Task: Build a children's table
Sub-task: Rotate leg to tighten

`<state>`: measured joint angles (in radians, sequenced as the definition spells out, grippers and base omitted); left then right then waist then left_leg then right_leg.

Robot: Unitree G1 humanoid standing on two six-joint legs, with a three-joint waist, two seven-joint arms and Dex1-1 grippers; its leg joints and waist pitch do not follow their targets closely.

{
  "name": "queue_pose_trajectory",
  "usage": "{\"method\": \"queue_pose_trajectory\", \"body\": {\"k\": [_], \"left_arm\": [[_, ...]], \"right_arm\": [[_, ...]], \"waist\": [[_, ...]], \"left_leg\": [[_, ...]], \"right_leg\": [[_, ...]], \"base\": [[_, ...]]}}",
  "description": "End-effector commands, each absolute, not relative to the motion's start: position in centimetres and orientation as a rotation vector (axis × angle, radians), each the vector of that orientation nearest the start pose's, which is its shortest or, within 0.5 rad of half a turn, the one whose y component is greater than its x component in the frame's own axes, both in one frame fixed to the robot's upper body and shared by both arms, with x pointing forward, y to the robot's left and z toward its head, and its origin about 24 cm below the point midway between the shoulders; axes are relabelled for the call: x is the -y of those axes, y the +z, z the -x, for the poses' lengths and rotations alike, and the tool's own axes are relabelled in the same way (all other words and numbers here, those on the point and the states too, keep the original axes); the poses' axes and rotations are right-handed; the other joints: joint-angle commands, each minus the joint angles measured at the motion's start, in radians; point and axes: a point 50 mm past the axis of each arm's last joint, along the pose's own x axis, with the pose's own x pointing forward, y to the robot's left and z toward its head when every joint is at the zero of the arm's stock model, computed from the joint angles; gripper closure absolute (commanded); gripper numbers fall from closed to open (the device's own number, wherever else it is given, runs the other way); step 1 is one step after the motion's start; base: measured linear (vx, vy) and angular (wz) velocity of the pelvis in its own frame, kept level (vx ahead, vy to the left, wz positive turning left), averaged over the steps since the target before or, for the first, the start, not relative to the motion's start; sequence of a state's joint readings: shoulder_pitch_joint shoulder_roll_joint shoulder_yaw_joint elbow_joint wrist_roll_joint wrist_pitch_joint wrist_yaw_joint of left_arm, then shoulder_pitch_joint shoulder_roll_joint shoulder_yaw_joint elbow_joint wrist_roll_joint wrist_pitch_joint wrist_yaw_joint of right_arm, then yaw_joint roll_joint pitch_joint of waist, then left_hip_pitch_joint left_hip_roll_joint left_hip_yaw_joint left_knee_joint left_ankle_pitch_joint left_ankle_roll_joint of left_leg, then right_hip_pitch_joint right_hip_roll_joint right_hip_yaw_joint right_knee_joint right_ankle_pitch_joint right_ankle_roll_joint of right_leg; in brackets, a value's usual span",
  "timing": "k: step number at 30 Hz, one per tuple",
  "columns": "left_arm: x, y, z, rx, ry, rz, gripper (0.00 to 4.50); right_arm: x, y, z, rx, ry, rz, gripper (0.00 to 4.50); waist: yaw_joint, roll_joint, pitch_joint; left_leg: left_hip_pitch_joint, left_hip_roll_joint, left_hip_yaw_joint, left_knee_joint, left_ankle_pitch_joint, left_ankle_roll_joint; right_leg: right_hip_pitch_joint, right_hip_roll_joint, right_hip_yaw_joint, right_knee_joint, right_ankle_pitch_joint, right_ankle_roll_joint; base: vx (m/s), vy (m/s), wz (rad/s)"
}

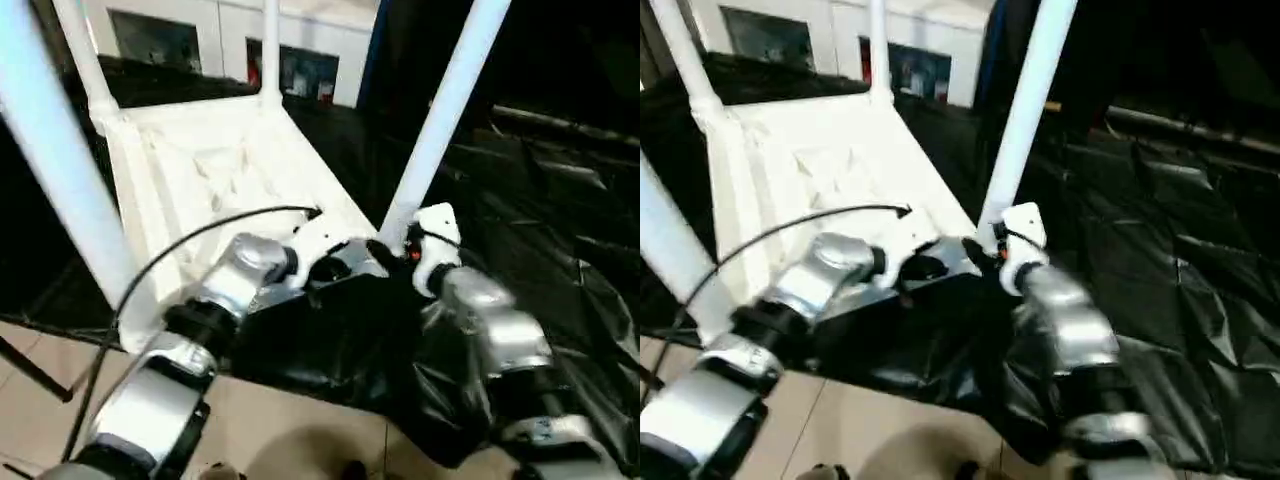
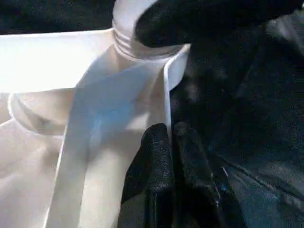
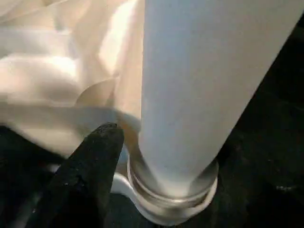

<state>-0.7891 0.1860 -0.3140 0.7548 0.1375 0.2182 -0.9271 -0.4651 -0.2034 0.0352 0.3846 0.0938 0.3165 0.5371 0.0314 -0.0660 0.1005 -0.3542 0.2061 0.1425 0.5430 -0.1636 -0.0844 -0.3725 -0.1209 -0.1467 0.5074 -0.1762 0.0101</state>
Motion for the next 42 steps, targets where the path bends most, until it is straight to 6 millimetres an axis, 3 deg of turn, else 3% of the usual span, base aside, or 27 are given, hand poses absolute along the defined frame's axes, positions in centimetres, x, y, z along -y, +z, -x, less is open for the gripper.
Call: {"method": "queue_pose_trajectory", "body": {"k": [1,2,4,7,8,11,12,14,16,17,19,21,24,27,31,34,38,42], "left_arm": [[-7.6,5.6,-34.0,-0.491,-1.22,-0.495,4.5],[-8.0,5.7,-33.9,-0.498,-1.239,-0.489,4.5],[-8.7,5.9,-33.4,-0.498,-1.323,-0.489,4.5],[-9.6,6.1,-32.6,-0.497,-1.425,-0.484,4.5],[-9.8,6.3,-32.2,-0.503,-1.457,-0.469,4.5],[-10.3,6.4,-31.8,-0.515,-1.497,-0.466,4.5],[-10.4,6.4,-31.8,-0.516,-1.5,-0.466,4.5],[-10.7,6.4,-31.6,-0.526,-1.513,-0.47,4.5],[-10.9,6.5,-31.4,-0.533,-1.524,-0.473,4.5],[-11.0,6.5,-31.3,-0.535,-1.53,-0.472,4.5],[-11.2,6.6,-31.2,-0.537,-1.536,-0.473,4.5],[-11.3,6.7,-31.2,-0.538,-1.537,-0.473,4.5],[-11.3,6.7,-31.1,-0.538,-1.537,-0.472,4.5],[-11.4,6.7,-31.1,-0.537,-1.532,-0.472,4.5],[-11.4,6.7,-31.0,-0.539,-1.532,-0.472,4.5],[-11.5,6.6,-31.1,-0.543,-1.515,-0.472,4.5],[-11.3,6.2,-32.2,-0.544,-1.373,-0.491,4.5],[-10.0,6.0,-33.6,-0.519,-1.192,-0.463,4.5]], "right_arm": [[12.0,5.8,-31.7,-0.287,0.82,0.075,1.35],[12.4,5.9,-31.5,-0.29,0.852,0.09,1.35],[13.3,6.2,-31.1,-0.299,0.921,0.113,1.35],[14.2,6.6,-30.5,-0.319,1.007,0.14,1.35],[14.4,6.7,-30.2,-0.329,1.046,0.147,1.35],[14.7,6.7,-29.6,-0.354,1.114,0.149,1.35],[14.8,6.7,-29.5,-0.356,1.12,0.151,1.35],[14.9,6.7,-29.3,-0.365,1.149,0.154,1.35],[15.0,6.8,-29.1,-0.371,1.17,0.152,1.35],[15.1,6.8,-29.0,-0.375,1.181,0.153,1.61],[15.1,6.8,-28.9,-0.378,1.193,0.159,1.68],[15.2,6.9,-28.9,-0.376,1.201,0.159,1.87],[15.2,6.9,-28.9,-0.372,1.207,0.156,2.09],[15.3,7.0,-28.9,-0.369,1.212,0.15,2.2],[15.3,6.9,-28.8,-0.371,1.217,0.144,2.33],[15.1,6.7,-28.6,-0.377,1.22,0.13,2.37],[14.9,5.7,-29.4,-0.352,1.061,0.105,2.38],[14.3,3.9,-30.6,-0.392,0.79,0.065,2.41]], "waist": [[0.004,0.003,-0.049],[0.007,0.002,-0.056],[0.01,-0.005,-0.061],[0.019,-0.011,-0.063],[0.025,-0.012,-0.067],[0.034,-0.01,-0.077],[0.039,-0.006,-0.081],[0.045,-0.012,-0.08],[0.047,-0.014,-0.079],[0.048,-0.013,-0.077],[0.05,-0.013,-0.074],[0.053,-0.011,-0.069],[0.052,-0.013,-0.069],[0.051,-0.012,-0.069],[0.051,-0.016,-0.073],[0.052,-0.017,-0.072],[0.051,-0.016,-0.069],[0.042,-0.017,-0.065]], "left_leg": [[0.011,0.024,-0.013,-0.077,-0.507,-0.018],[0.004,0.03,-0.003,-0.079,-0.432,-0.002],[-0.012,0.028,0.008,-0.076,-0.327,0.014],[0.002,0.027,0.028,-0.061,-0.303,0.049],[0.007,0.029,0.04,-0.053,-0.271,0.063],[0.0,0.029,0.046,-0.043,-0.167,0.089],[0.002,0.027,0.049,-0.036,-0.088,0.113],[-0.004,0.021,0.054,-0.028,-0.036,0.136],[-0.005,0.023,0.053,-0.03,-0.064,0.132],[-0.004,0.025,0.053,-0.031,-0.083,0.124],[-0.003,0.026,0.053,-0.034,-0.104,0.112],[0.001,0.029,0.051,-0.04,-0.171,0.069],[0.002,0.03,0.05,-0.043,-0.2,0.045],[0.002,0.029,0.052,-0.042,-0.208,0.038],[0.0,0.025,0.055,-0.037,-0.161,0.056],[-0.001,0.024,0.056,-0.036,-0.153,0.066],[0.0,0.025,0.055,-0.038,-0.178,0.053],[-0.001,0.022,0.048,-0.049,-0.281,-0.009]], "right_leg": [[0.024,-0.062,0.046,-0.076,-0.611,-0.053],[0.02,-0.057,0.06,-0.054,-0.486,-0.107],[0.023,-0.044,0.071,-0.026,-0.33,-0.156],[0.005,-0.041,0.09,-0.015,-0.315,-0.191],[-0.004,-0.035,0.102,-0.001,-0.262,-0.223],[0.006,-0.028,0.107,0.028,-0.116,-0.267],[0.007,-0.024,0.108,0.044,0.001,-0.291],[0.012,-0.019,0.109,0.054,0.09,-0.31],[0.017,-0.023,0.111,0.053,0.043,-0.302],[0.016,-0.023,0.111,0.049,0.0,-0.29],[0.014,-0.023,0.111,0.044,-0.046,-0.277],[0.008,-0.023,0.112,0.032,-0.165,-0.243],[0.005,-0.022,0.115,0.029,-0.216,-0.221],[0.002,-0.02,0.121,0.029,-0.227,-0.209],[0.004,-0.016,0.122,0.037,-0.144,-0.223],[0.005,-0.016,0.122,0.037,-0.145,-0.224],[0.001,-0.017,0.121,0.03,-0.196,-0.212],[-0.008,-0.018,0.119,0.01,-0.388,-0.151]], "base": [[0.0,0.0,0.0],[0.0,0.0,0.0],[0.0,0.0,0.0],[0.045,-0.03,0.09],[0.079,-0.05,0.16],[0.082,-0.037,0.12],[0.077,-0.023,0.01],[0.063,-0.02,-0.03],[0.0,0.0,0.0],[0.0,0.0,0.0],[0.0,0.0,0.0],[0.0,0.0,0.0],[0.0,0.0,0.0],[0.0,0.0,0.0],[0.0,0.0,0.0],[0.0,0.0,0.0],[0.0,0.0,0.0],[-0.013,-0.001,0.0]]}}
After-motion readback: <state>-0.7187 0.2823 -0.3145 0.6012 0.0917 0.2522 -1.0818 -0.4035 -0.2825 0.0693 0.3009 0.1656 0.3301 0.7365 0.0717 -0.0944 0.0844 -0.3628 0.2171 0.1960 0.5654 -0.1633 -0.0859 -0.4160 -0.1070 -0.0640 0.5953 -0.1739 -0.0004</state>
